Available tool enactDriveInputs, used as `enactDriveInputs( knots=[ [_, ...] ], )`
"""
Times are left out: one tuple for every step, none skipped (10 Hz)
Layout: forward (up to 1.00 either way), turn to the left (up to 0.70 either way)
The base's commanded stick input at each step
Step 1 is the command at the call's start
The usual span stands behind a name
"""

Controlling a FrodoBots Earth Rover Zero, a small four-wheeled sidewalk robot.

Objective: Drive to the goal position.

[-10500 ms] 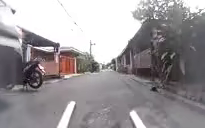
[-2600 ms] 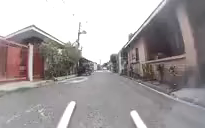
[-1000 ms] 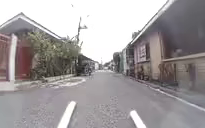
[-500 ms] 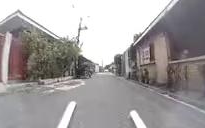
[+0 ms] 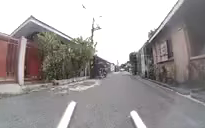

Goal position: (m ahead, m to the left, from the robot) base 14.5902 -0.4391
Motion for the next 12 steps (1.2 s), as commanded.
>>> enactDriveInputs(
  knots=[
    [0.0, 0.0],
    [0.09, 0.0],
    [0.69, 0.0],
    [0.0, 0.0],
    [0.0, 0.0],
    [0.11, 0.0],
    [0.85, 0.0],
    [0.85, -0.01],
    [0.85, -0.27],
    [0.85, -0.34],
    [0.85, -0.34],
    [0.85, -0.34]
  ],
)
